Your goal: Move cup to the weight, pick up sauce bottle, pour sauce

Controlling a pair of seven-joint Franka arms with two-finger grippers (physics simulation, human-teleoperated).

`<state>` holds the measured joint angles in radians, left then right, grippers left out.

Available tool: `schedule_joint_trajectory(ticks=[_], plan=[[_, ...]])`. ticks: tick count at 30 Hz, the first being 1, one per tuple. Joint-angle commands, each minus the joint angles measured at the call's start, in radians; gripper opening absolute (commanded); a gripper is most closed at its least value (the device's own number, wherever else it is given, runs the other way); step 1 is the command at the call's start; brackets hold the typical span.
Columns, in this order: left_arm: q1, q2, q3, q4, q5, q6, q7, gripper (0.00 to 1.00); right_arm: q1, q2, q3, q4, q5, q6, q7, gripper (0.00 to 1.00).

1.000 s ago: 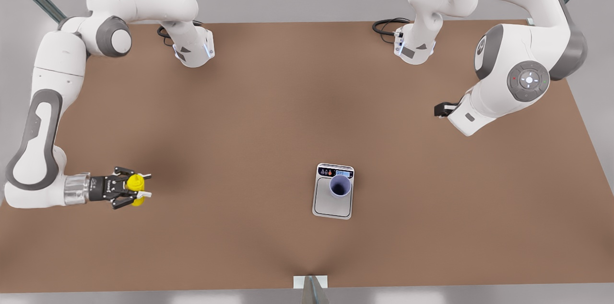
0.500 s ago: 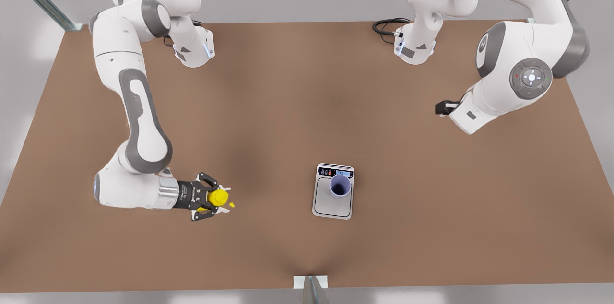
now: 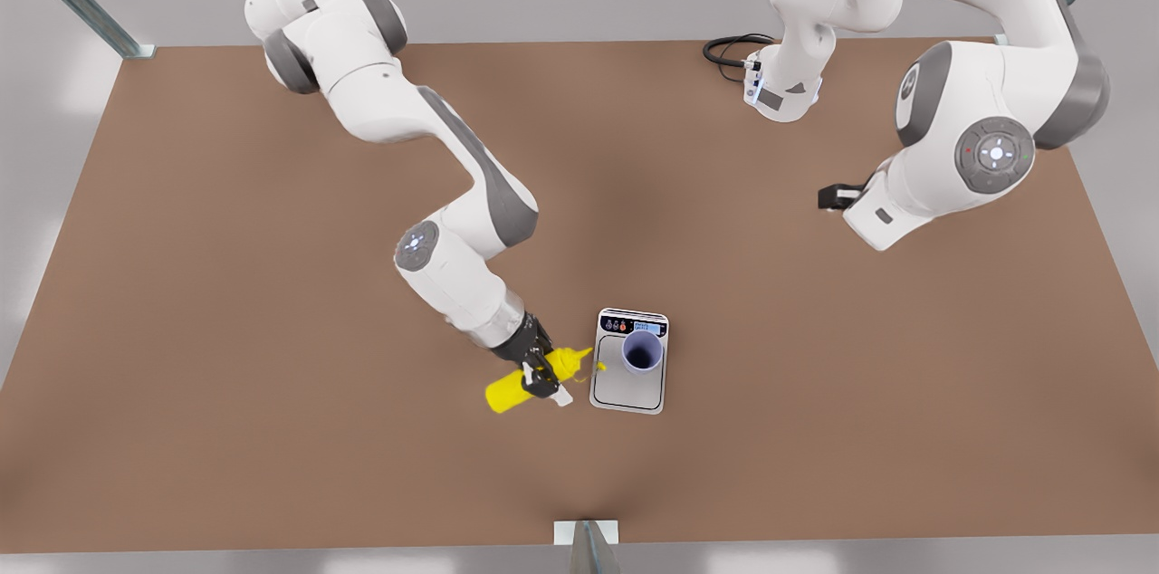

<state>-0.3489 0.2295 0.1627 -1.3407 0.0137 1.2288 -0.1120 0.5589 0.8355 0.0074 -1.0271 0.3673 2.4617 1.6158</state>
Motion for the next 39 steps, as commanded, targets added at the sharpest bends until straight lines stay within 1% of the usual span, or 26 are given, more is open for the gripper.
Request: schedule_joint_trajectory(ticks=[1, 3, 4, 5, 9, 12, 13, 17, 18, 20, 22, 26, 28, 29, 34, 39], plan=[[0.001, -0.001, -0.002, 0.0, -0.001, 0.0, 0.0, 1.0, 0.012, 0.007, 0.0, -0.001, -0.03, 0.049, 0.006, 0.21], [0.001, -0.002, -0.002, 0.0, -0.003, -0.011, 0.0, 1.0, 0.052, 0.014, -0.009, -0.001, -0.047, 0.114, 0.004, 0.21], [0.001, -0.001, -0.002, 0.0, -0.003, -0.011, 0.002, 1.0, 0.098, 0.042, -0.058, 0.004, -0.047, 0.175, 0.009, 0.21], [0.001, 0.005, -0.002, 0.0, -0.005, -0.009, 0.002, 1.0, 0.107, 0.068, -0.064, 0.004, -0.047, 0.256, 0.004, 0.21], [0.001, -0.001, -0.002, 0.025, 0.0, -0.025, 0.003, 1.0, 0.115, 0.139, -0.066, 0.007, -0.162, 0.408, 0.004, 0.21], [0.001, -0.022, 0.003, 0.002, 0.006, 0.031, 0.017, 1.0, 0.116, 0.166, -0.067, 0.03, -0.241, 0.434, -0.001, 0.21], [0.001, -0.03, 0.003, -0.008, 0.006, 0.029, 0.017, 1.0, 0.116, 0.188, -0.064, 0.029, -0.271, 0.523, 0.003, 0.21], [0.005, -0.015, 0.008, -0.02, 0.008, 0.029, 0.018, 1.0, 0.122, 0.194, -0.067, 0.032, -0.297, 0.551, -0.019, 0.21], [0.007, -0.015, 0.02, -0.021, 0.008, 0.028, 0.018, 1.0, 0.124, 0.206, -0.064, 0.03, -0.329, 0.603, -0.014, 0.21], [0.007, -0.015, 0.02, -0.029, 0.008, 0.029, 0.018, 1.0, 0.134, 0.224, -0.066, 0.03, -0.337, 0.605, -0.082, 0.21], [0.007, -0.021, 0.02, -0.046, 0.008, 0.028, 0.018, 1.0, 0.151, 0.257, -0.067, 0.03, -0.396, 0.606, -0.125, 0.21], [0.007, -0.027, 0.023, -0.054, 0.008, 0.026, 0.018, 1.0, 0.182, 0.284, -0.13, 0.03, -0.433, 0.608, -0.137, 0.21], [0.007, -0.027, 0.023, -0.051, 0.008, 0.028, 0.018, 1.0, 0.187, 0.316, -0.13, 0.029, -0.476, 0.646, -0.142, 0.21], [0.007, -0.027, 0.023, -0.051, 0.008, 0.028, 0.018, 1.0, 0.187, 0.317, -0.129, 0.027, -0.476, 0.646, -0.192, 0.21], [0.007, -0.036, 0.023, -0.048, 0.008, 0.02, 0.017, 1.0, 0.188, 0.317, -0.13, 0.027, -0.49, 0.638, -0.226, 0.21], [0.007, -0.036, 0.021, -0.044, 0.008, 0.02, 0.017, 1.0, 0.188, 0.321, -0.152, 0.022, -0.584, 0.637, -0.229, 0.21]])
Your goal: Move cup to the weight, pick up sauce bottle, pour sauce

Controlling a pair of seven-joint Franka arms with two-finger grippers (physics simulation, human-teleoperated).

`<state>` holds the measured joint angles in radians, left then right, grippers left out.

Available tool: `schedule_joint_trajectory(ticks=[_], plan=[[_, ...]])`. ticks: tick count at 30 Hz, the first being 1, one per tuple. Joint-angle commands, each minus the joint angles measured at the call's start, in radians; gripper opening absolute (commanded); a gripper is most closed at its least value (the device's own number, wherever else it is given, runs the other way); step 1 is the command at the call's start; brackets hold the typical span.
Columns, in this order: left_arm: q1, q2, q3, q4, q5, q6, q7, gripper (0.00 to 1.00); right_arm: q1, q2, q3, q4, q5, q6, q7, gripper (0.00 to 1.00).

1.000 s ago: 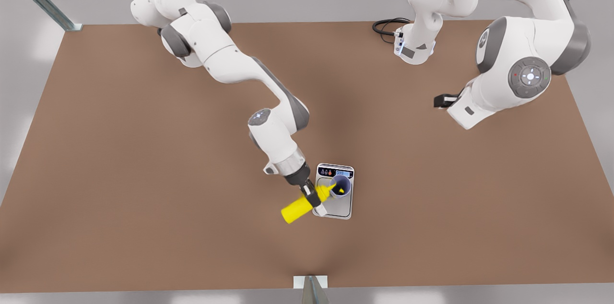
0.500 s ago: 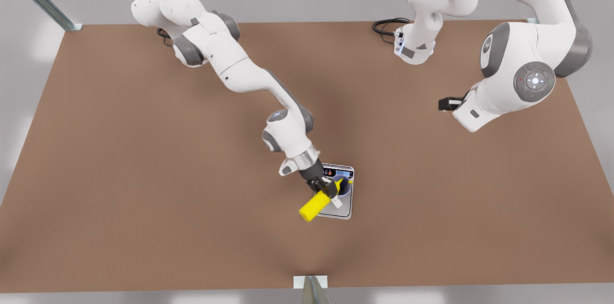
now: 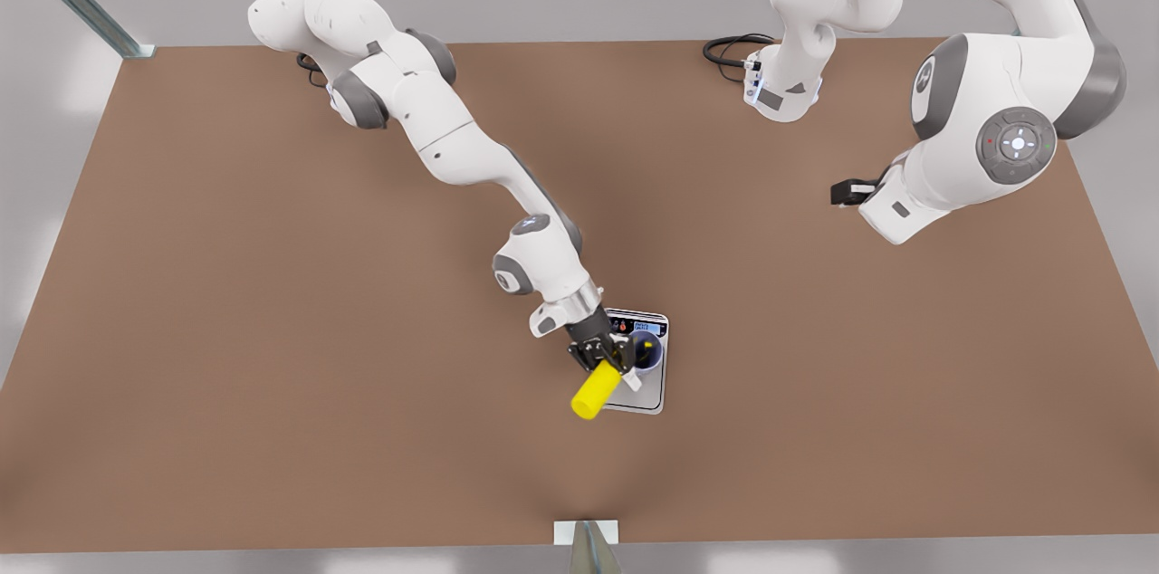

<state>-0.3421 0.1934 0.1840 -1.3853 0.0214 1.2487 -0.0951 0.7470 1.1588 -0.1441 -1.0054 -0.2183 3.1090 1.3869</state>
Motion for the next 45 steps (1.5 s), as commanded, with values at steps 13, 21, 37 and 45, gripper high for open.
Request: schedule_joint_trajectory(ticks=[13, 21, 37, 45], plan=[[0.0, 0.005, -0.001, 0.008, 0.003, 0.008, 0.0, 1.0, -0.001, 0.015, -0.023, 0.01, 0.002, -0.001, 0.004, 0.21], [0.0, 0.005, -0.003, 0.008, 0.005, 0.006, 0.0, 1.0, -0.005, 0.002, -0.018, 0.039, 0.022, -0.001, 0.008, 0.21], [-0.003, 0.011, -0.009, 0.015, 0.011, -0.005, -0.006, 1.0, -0.227, -0.485, 0.193, -0.383, 0.499, -0.3, 0.009, 0.21], [-0.012, 0.006, -0.017, 0.08, 0.012, -0.012, -0.011, 1.0, -0.345, -0.631, 0.196, -0.48, 0.839, -0.523, -0.003, 0.21]])
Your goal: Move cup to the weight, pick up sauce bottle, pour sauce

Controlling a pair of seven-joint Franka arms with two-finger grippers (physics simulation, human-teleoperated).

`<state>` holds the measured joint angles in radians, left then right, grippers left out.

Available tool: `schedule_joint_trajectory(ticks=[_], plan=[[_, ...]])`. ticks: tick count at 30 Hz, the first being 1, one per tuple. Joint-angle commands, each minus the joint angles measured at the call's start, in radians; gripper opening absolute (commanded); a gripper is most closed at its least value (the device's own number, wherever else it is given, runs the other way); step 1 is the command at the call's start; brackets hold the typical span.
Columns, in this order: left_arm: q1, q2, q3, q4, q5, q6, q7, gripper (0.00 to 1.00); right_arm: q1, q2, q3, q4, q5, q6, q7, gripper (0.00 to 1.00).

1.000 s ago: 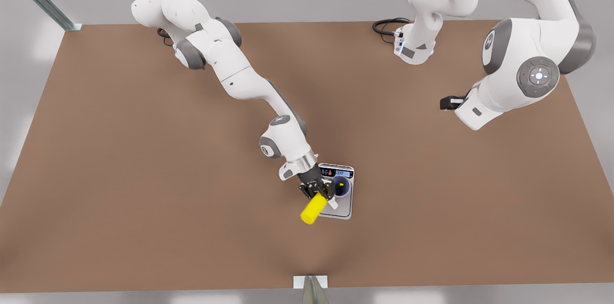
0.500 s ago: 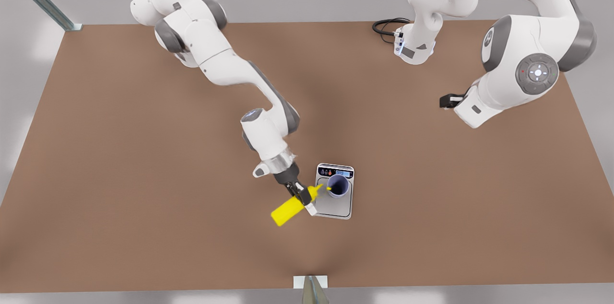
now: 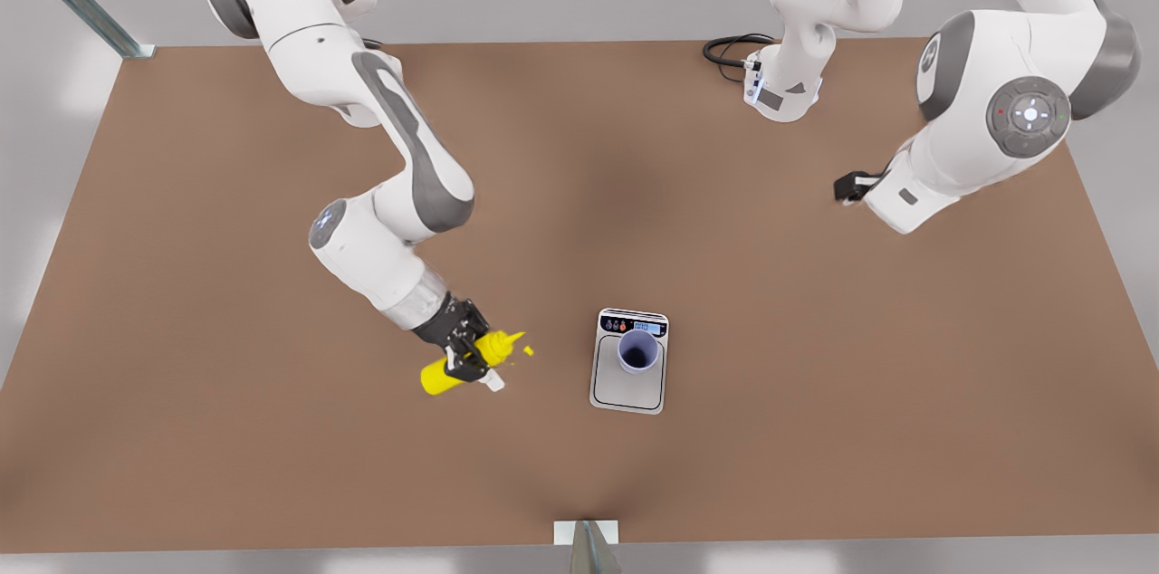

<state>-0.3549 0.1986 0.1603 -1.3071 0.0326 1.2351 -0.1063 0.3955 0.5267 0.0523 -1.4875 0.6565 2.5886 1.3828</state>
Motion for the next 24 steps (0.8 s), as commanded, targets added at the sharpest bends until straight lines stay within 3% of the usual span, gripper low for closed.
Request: schedule_joint_trajectory(ticks=[1, 14, 21, 24], plan=[[0.002, -0.001, -0.001, 0.002, 0.001, 0.0, -0.001, 1.0, -0.004, 0.0, 0.0, 0.0, 0.029, -0.027, 0.001, 0.21], [0.004, 0.01, 0.011, -0.003, 0.007, -0.022, 0.01, 1.0, -0.221, -0.01, 0.021, -0.086, 0.589, -0.272, -0.163, 0.21], [0.01, 0.024, 0.013, -0.012, 0.046, -0.039, 0.0, 1.0, -0.382, 0.006, 0.011, -0.109, 0.677, -0.57, -0.203, 0.21], [0.01, 0.03, 0.011, -0.012, 0.041, -0.036, 0.005, 1.0, -0.527, 0.007, 0.188, -0.152, 0.677, -0.562, -0.254, 0.21]])
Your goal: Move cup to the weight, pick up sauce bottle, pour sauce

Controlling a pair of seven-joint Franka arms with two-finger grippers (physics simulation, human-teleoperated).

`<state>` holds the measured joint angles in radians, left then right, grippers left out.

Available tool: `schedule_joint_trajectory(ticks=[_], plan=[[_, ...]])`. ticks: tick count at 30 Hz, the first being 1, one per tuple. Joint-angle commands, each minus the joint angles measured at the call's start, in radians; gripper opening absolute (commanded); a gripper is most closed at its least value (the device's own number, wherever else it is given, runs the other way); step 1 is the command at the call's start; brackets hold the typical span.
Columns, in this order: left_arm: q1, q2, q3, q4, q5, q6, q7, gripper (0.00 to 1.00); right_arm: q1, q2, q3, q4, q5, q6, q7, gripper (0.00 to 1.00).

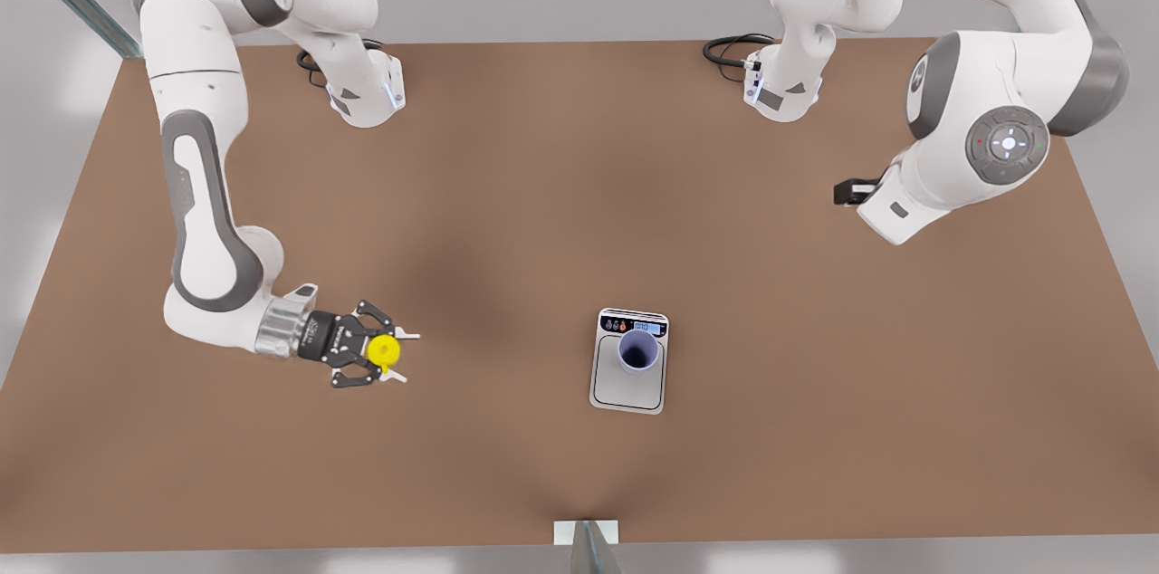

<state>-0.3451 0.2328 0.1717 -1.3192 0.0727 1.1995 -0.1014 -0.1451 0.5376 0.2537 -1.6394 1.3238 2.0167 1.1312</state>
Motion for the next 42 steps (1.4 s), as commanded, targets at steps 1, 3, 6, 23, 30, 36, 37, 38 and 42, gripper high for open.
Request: schedule_joint_trajectory(ticks=[1, 3, 6, 23, 30, 36, 37, 38, 42], plan=[[0.0, -0.001, 0.0, 0.0, 0.001, -0.001, -0.001, 1.0, -0.01, 0.005, 0.021, 0.0, 0.009, 0.008, -0.01, 0.21], [0.0, 0.0, 0.0, 0.002, -0.001, 0.003, -0.004, 1.0, -0.036, 0.015, 0.067, -0.01, 0.012, 0.011, -0.059, 0.21], [0.0, 0.002, 0.0, 0.002, -0.001, 0.008, -0.004, 1.0, -0.08, 0.036, 0.12, -0.056, 0.097, 0.01, -0.182, 0.21], [0.0, 0.003, -0.001, 0.002, -0.004, 0.003, -0.006, 1.0, -0.22, 0.3, 0.154, -0.106, 0.109, -0.128, -0.455, 0.21], [0.0, 0.007, -0.003, 0.002, -0.005, 0.006, -0.006, 1.0, -0.237, 0.363, 0.154, -0.108, 0.107, -0.154, -0.547, 0.21], [0.0, 0.008, -0.011, 0.002, -0.01, 0.002, -0.004, 1.0, -0.238, 0.363, 0.154, -0.106, 0.094, -0.142, -0.551, 1.0], [-0.002, 0.007, -0.011, 0.002, -0.01, 0.0, -0.006, 1.0, -0.238, 0.363, 0.154, -0.109, 0.095, -0.142, -0.565, 1.0], [-0.002, 0.007, -0.011, 0.002, -0.01, -0.001, -0.006, 1.0, -0.24, 0.367, 0.154, -0.109, 0.094, -0.142, -0.568, 1.0], [-0.003, 0.007, -0.011, 0.002, -0.011, 0.002, -0.006, 1.0, -0.241, 0.367, 0.154, -0.112, 0.087, -0.148, -0.581, 1.0]])
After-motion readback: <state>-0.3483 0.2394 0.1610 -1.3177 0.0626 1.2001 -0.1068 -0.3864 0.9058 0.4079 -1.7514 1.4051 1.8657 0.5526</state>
